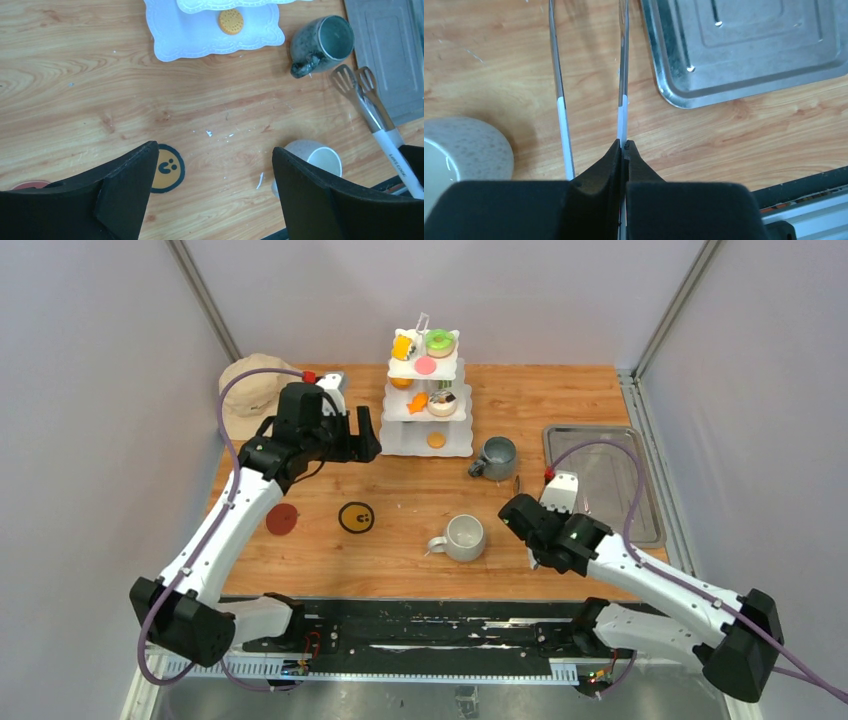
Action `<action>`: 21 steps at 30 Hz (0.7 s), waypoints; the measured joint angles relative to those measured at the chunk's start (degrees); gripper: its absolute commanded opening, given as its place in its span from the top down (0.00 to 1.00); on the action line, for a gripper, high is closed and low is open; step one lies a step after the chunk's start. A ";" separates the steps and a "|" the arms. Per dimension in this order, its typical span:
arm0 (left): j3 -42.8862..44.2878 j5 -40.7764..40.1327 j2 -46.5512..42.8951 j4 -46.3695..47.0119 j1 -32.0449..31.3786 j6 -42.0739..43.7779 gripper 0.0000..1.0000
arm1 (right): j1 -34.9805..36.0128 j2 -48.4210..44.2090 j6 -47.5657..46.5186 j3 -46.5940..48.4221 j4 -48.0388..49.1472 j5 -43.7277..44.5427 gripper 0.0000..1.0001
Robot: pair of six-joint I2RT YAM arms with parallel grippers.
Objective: Serve the afternoon tea
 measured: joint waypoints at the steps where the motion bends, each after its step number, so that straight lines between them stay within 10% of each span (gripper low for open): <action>1: 0.00 0.09 0.50 0.00 -0.39 0.15 0.11 | 0.00 0.81 -0.04 -0.87 0.57 -0.74 1.00; 11: -0.24 0.72 1.77 0.09 -1.01 0.63 0.11 | 0.00 8.37 -2.75 -6.82 13.64 -6.47 0.99; 21: -1.18 1.16 2.43 0.09 -1.77 0.76 0.11 | -1.29 12.02 -6.05 -9.44 21.77 -10.23 0.61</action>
